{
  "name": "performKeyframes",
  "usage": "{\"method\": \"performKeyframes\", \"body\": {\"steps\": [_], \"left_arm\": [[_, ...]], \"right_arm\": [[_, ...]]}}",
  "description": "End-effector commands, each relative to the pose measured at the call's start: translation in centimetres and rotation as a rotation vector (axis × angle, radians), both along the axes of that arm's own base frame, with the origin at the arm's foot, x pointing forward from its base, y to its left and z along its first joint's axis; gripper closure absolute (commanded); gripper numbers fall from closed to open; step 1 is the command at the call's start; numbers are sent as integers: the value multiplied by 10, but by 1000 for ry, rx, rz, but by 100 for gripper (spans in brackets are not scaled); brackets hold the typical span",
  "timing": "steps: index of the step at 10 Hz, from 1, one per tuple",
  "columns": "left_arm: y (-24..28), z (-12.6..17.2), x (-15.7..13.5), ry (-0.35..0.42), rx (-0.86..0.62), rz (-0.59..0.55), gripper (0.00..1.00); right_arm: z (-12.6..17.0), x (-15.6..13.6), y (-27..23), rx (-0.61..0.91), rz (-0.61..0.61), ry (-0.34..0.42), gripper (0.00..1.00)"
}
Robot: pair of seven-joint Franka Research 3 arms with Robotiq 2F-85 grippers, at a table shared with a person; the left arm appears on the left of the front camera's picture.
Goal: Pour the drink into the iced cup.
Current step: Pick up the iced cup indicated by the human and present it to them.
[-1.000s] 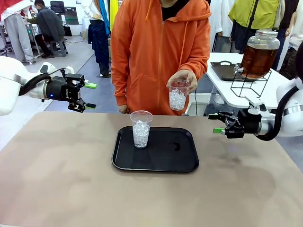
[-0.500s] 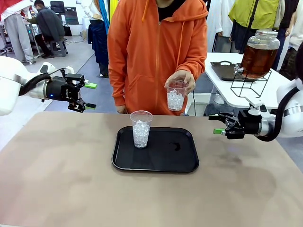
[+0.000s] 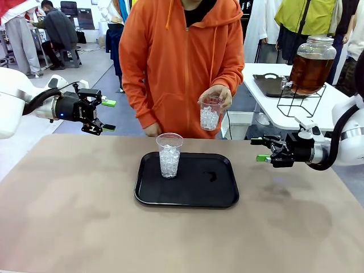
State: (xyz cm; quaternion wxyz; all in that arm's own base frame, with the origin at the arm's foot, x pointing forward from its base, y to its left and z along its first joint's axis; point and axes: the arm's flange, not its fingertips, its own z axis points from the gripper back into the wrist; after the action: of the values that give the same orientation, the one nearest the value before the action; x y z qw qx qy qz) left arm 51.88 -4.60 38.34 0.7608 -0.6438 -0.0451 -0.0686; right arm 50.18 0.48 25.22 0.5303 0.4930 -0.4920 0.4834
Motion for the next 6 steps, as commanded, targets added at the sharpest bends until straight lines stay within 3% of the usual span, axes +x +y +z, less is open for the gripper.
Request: {"method": "performKeyframes", "body": {"steps": [1,6], "left_arm": [[0,2,0,3,-8,4,0],[0,2,0,3,-8,4,0]], "right_arm": [[2,0,0,2,1,-4,0],[2,0,0,2,1,-4,0]]}}
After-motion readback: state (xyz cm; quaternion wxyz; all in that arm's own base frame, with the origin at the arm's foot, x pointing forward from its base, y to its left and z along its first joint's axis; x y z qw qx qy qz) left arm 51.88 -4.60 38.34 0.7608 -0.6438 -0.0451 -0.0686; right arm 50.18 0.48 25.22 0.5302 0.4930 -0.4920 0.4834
